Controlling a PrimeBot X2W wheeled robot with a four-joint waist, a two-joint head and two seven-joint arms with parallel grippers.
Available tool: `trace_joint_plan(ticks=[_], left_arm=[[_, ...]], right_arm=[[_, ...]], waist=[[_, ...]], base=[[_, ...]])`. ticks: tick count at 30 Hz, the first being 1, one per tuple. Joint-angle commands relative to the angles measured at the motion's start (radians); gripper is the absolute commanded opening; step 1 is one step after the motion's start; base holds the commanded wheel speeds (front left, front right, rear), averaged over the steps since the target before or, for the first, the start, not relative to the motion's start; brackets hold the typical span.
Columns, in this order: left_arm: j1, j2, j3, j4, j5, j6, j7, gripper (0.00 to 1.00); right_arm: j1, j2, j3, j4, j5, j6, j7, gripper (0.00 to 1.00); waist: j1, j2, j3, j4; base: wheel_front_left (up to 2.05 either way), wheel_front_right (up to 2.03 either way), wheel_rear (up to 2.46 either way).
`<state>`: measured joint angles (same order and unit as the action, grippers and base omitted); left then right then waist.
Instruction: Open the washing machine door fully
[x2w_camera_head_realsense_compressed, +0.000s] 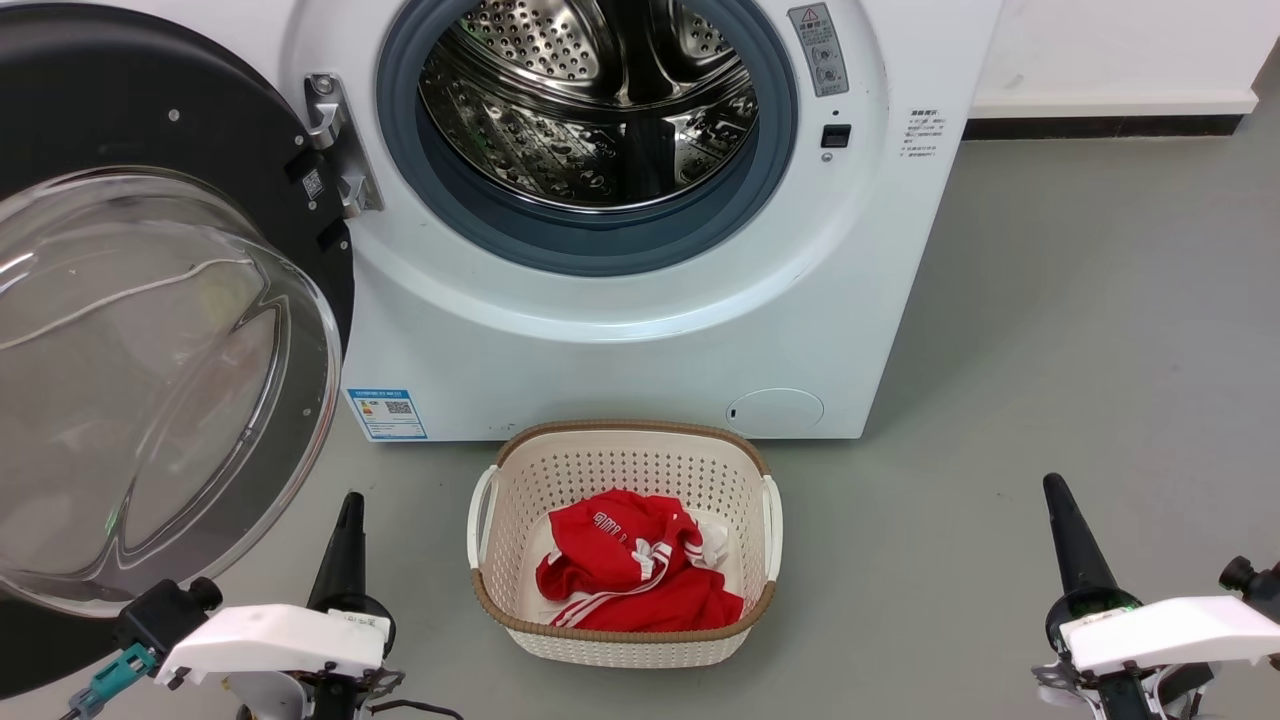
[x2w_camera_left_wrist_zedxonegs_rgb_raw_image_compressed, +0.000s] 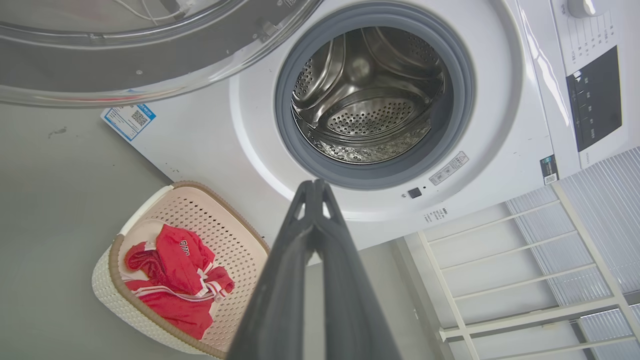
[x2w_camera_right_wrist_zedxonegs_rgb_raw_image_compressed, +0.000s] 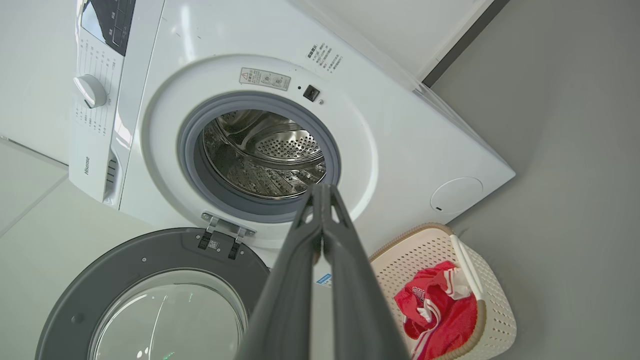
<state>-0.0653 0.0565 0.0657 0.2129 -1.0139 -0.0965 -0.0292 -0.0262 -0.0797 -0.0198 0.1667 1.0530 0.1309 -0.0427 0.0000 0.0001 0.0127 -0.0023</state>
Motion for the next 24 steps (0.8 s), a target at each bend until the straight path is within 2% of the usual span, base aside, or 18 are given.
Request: trace_joint_plan(ticks=[1,24], left_arm=[[-0.024,0.001,0.003,-0.007,-0.025,-0.003,0.006,0.0],[-0.034,-0.002,0.024,0.01,-0.267,-0.018,0.064,0.0]], right_arm=[[-0.026,-0.007,-0.003,-0.004,0.028,0.0,0.005,0.0],[-0.05,-0.006,-0.023,0.03,0.268,0.0,0.054,0.0]], waist=[[0.0,-0.0001,0.0,0.0],[0.0,-0.0001,-0.003,0.001]], base=[[0.0,0.0,0.0],[0.0,0.0,0.0]])
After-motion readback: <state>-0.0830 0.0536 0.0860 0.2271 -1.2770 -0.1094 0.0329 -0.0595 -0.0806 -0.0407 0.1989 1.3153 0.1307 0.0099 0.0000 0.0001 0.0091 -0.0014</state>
